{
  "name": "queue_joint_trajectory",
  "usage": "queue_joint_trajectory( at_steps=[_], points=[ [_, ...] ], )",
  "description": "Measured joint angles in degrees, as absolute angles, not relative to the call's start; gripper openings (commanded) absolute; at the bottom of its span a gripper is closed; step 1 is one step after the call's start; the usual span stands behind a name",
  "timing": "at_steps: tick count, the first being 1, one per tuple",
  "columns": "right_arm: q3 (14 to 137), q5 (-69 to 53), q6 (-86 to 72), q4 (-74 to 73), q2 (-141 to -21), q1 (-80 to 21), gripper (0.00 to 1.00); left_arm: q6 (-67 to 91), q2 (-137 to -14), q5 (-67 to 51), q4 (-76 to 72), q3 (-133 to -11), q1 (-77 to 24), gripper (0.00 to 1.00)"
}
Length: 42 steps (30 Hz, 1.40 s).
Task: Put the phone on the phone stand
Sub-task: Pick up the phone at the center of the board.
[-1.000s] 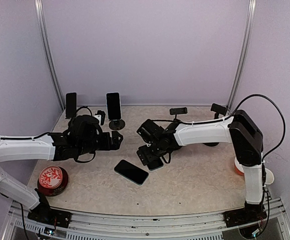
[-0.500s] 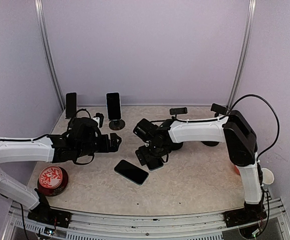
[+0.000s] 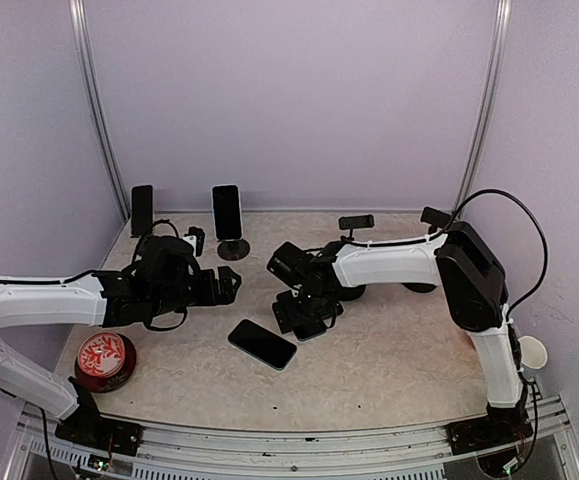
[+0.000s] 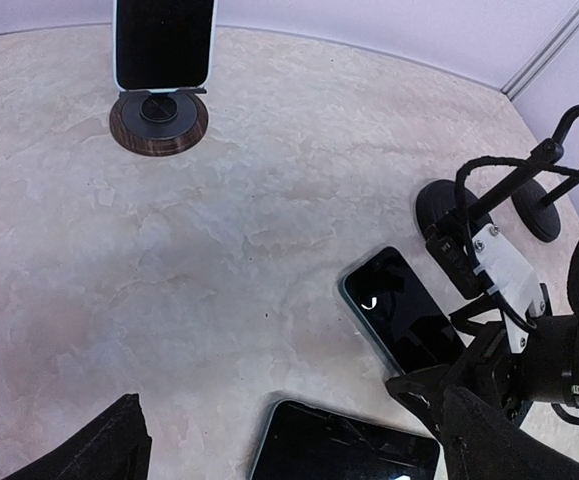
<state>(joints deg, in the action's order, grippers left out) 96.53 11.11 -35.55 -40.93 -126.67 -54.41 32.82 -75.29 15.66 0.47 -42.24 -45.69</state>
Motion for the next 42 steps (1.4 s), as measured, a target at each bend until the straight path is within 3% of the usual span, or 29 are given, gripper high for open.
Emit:
queue_joint_trajectory(
  at_steps=[19,28,32,42],
  points=[
    [95.8,10.9,-38.6,-39.7,-126.7,-53.4,0.77,32.9,-74.8,15.7,0.4,-42.2,-45.7,0.99],
    [95.6,11.0,-36.7,-39.3,-126.5,-53.4,0.61,32.9,-74.8,15.7,0.4,-42.2,-45.7,0.99],
    [95.1,11.2,-35.9,-38.7,-126.3,-53.4,0.48,32.9,-74.8,15.7,0.4,-42.2,-45.7,0.99],
    [92.3,12.5,-31.2,-35.4,-124.7,-53.4,0.47,32.9,-75.4,15.6,0.4,-42.4,-45.7,0.99]
  ],
)
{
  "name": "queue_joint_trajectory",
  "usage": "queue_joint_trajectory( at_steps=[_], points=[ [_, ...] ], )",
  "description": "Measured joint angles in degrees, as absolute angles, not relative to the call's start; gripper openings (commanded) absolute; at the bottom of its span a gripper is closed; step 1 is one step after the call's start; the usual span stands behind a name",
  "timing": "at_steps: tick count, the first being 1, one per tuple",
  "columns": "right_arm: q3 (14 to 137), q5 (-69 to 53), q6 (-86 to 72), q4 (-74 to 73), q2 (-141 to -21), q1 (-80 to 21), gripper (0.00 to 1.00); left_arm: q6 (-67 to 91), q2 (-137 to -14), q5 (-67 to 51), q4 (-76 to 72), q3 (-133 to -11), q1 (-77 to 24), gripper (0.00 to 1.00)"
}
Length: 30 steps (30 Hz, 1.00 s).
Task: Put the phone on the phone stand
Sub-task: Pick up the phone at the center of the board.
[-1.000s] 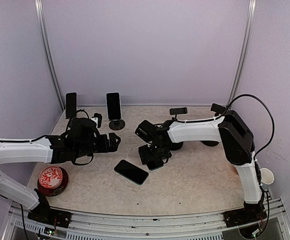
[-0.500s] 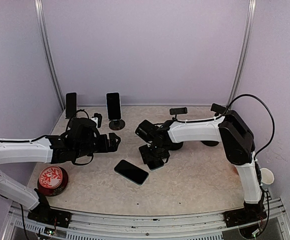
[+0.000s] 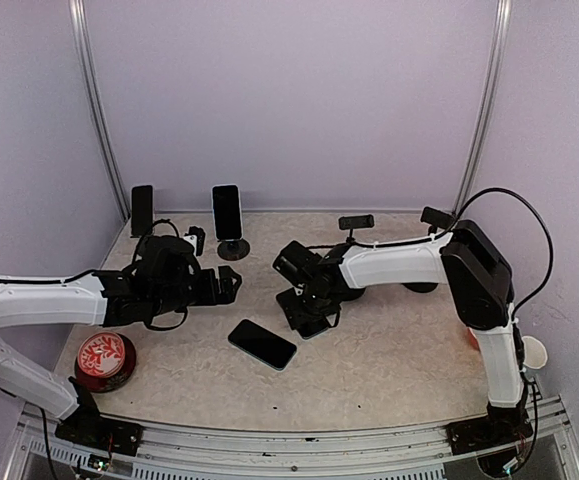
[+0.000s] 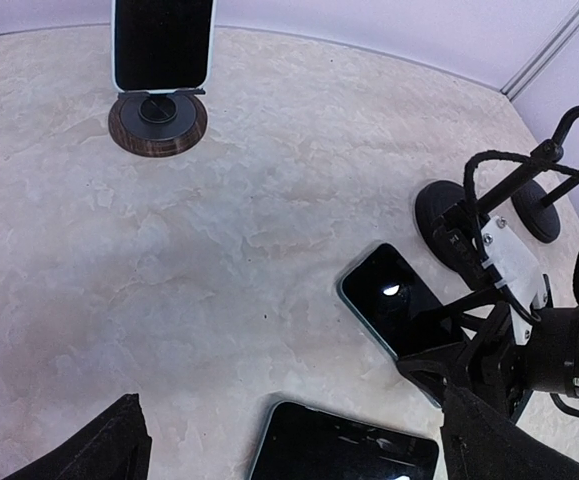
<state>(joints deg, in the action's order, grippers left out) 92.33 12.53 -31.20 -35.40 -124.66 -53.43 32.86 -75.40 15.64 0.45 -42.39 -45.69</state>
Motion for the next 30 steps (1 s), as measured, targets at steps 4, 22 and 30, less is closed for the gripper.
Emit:
queue_joint_trajectory(
  at_steps=[4,22,30],
  points=[
    [89.0,13.6,-29.1,-33.2,-122.6,-53.5,0.43,32.9,-75.9,15.5,0.4,-42.6,-45.7,0.99],
    [79.4,18.4,-19.9,-21.8,-112.3,-57.7,0.38,33.1,-78.6,9.9,-3.6,-42.7,-45.7,0.98],
    [74.1,19.6,-16.4,-13.6,-103.7,-60.8,0.38,34.2,-78.9,3.9,-10.3,-42.0,-45.4,0.93]
  ],
)
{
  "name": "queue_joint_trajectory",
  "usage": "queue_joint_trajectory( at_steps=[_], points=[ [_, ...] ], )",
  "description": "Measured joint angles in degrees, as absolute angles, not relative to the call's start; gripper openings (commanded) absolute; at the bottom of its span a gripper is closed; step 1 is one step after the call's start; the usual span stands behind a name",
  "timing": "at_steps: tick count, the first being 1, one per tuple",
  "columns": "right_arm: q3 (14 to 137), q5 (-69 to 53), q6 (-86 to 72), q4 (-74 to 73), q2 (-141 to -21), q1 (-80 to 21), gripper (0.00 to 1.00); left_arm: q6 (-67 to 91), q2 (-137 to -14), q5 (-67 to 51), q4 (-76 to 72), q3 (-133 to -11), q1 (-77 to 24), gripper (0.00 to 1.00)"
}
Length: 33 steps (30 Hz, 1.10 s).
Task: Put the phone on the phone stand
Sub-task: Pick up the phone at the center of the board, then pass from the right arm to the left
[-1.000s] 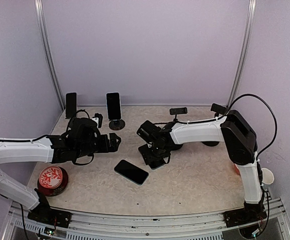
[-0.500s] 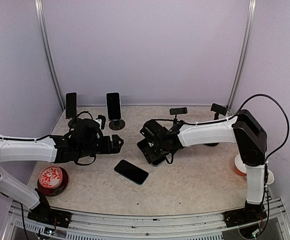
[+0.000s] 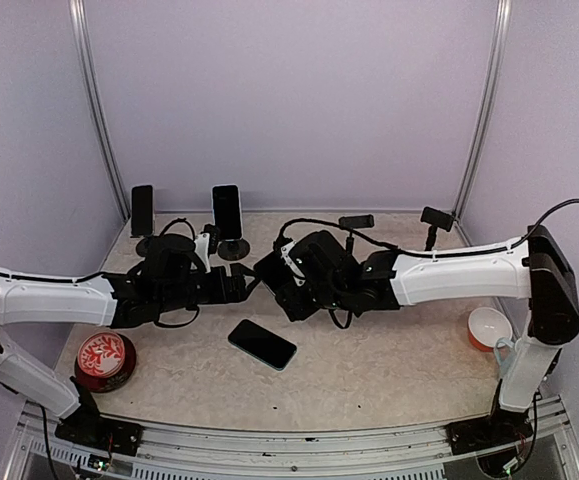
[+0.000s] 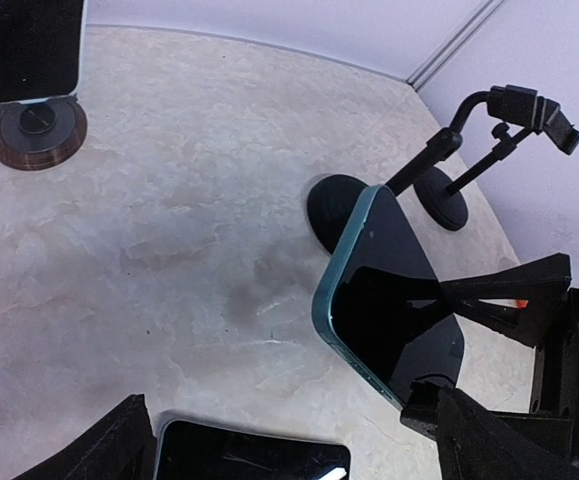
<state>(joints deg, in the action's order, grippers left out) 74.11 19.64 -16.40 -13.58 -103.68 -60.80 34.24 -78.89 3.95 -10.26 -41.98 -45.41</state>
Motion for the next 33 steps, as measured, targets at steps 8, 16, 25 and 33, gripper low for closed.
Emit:
queue_joint_trajectory(
  at_steps=[8,16,25,33],
  points=[
    [72.4,19.9,-16.1,-9.8,-99.6,-61.5,0.36,35.8,-78.3,-2.3,-18.4,-37.8,-45.4,0.89],
    [70.1,19.7,-15.2,-6.5,-95.9,-62.7,0.36,36.7,-77.5,-6.0,-24.3,-36.6,-45.4,0.86],
    [70.0,19.4,-14.5,-4.9,-95.6,-64.5,0.37,37.7,-77.5,-8.9,-29.8,-36.3,-45.4,0.69],
    [70.0,19.4,-14.5,-4.6,-95.6,-65.7,0.37,38.7,-78.5,-11.3,-33.4,-36.3,-45.4,0.37]
  ],
)
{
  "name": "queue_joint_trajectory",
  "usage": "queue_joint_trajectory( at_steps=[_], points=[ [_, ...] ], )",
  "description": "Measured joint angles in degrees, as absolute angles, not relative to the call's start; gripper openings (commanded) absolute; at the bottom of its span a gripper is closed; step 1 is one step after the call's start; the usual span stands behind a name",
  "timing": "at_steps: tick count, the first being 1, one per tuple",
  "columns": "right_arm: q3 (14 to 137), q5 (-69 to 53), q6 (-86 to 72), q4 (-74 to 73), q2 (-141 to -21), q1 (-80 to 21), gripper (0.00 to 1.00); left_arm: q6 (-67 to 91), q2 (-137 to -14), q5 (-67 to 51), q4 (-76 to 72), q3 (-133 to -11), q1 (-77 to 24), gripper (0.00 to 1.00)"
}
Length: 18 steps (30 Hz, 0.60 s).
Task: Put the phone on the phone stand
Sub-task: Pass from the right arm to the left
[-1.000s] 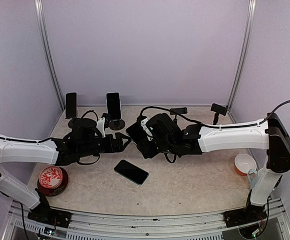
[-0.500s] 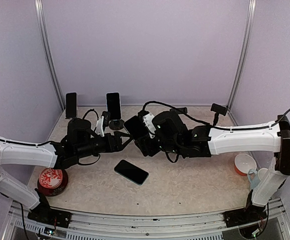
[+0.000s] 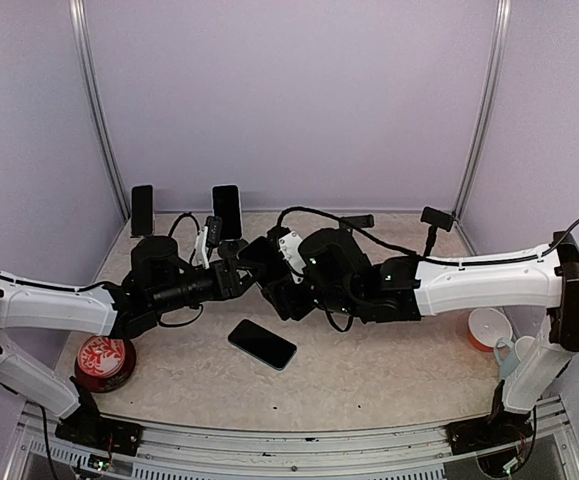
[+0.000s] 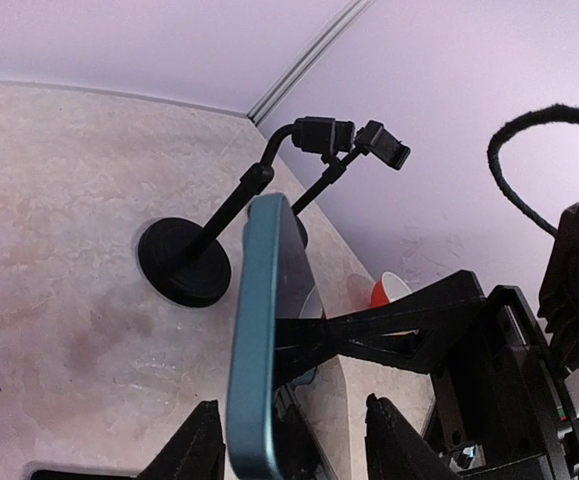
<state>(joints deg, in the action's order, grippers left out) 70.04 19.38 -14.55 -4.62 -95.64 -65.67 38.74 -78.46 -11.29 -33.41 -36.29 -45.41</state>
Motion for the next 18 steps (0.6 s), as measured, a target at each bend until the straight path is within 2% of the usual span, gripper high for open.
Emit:
queue_joint_trajectory(
  at_steps=[6,9,11,12,15,18],
  points=[
    [70.0,19.4,-14.6,-4.4,-95.7,-66.0,0.37,38.9,-78.8,-12.8,-34.8,-36.2,-45.4,0.11],
    [70.1,19.6,-14.5,-4.3,-95.7,-66.2,0.38,39.4,-78.8,-13.5,-35.8,-36.1,-45.4,0.01],
    [70.0,19.7,-14.5,-4.4,-95.7,-66.2,0.42,39.5,-78.8,-13.6,-36.4,-36.1,-45.4,0.0],
    [70.1,19.8,-14.5,-4.3,-95.7,-66.2,0.5,39.5,-78.8,-13.8,-36.5,-36.0,-45.4,0.0],
    [70.1,19.8,-14.4,-4.1,-95.7,-66.2,0.98,39.6,-78.8,-14.0,-36.6,-36.0,-45.4,0.0],
    [70.3,19.8,-14.1,-4.1,-95.7,-66.2,1.0,39.5,-78.8,-14.0,-36.4,-36.0,-45.4,0.0]
  ],
)
